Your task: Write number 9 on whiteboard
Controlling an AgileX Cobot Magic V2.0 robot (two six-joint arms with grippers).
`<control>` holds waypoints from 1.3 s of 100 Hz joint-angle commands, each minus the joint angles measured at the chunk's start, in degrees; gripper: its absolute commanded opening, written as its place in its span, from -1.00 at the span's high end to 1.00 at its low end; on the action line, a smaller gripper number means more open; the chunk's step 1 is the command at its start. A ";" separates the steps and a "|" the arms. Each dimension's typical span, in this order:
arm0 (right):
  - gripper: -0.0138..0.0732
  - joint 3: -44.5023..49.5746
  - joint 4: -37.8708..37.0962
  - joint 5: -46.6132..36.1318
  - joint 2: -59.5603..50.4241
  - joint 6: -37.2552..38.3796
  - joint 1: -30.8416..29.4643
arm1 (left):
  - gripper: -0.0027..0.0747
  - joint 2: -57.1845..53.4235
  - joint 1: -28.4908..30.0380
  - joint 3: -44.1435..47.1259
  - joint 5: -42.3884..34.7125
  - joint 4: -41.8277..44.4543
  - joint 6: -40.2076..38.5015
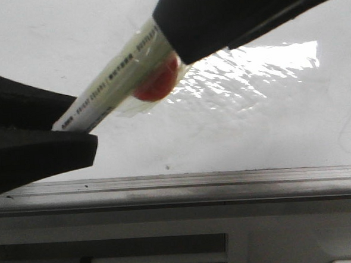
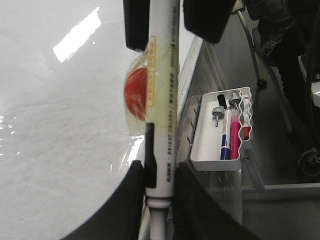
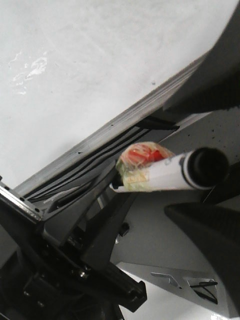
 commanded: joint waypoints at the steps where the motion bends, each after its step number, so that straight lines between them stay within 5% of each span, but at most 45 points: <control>1: 0.08 -2.13 1.41 -4.74 0.30 -0.42 0.66 | 0.98 -0.67 -0.46 -1.81 -4.11 -1.75 -0.47; 30: 0.39 -2.13 1.50 -6.52 0.68 -0.42 1.52 | 0.98 -0.67 -0.46 -1.81 -4.07 -1.65 -0.47; 100: 0.53 -2.13 1.50 -5.49 0.81 -0.06 1.52 | 0.97 -0.67 -0.46 -1.81 -1.62 -0.52 -0.47; 113: 0.83 -2.13 1.38 -5.62 0.81 -0.06 1.52 | 0.58 -0.67 -0.46 -1.81 -1.62 -0.52 -0.47; 130: 0.84 -2.13 1.16 -5.52 0.81 -0.06 1.52 | 0.04 -0.67 -0.46 -1.81 -2.86 -1.56 -3.08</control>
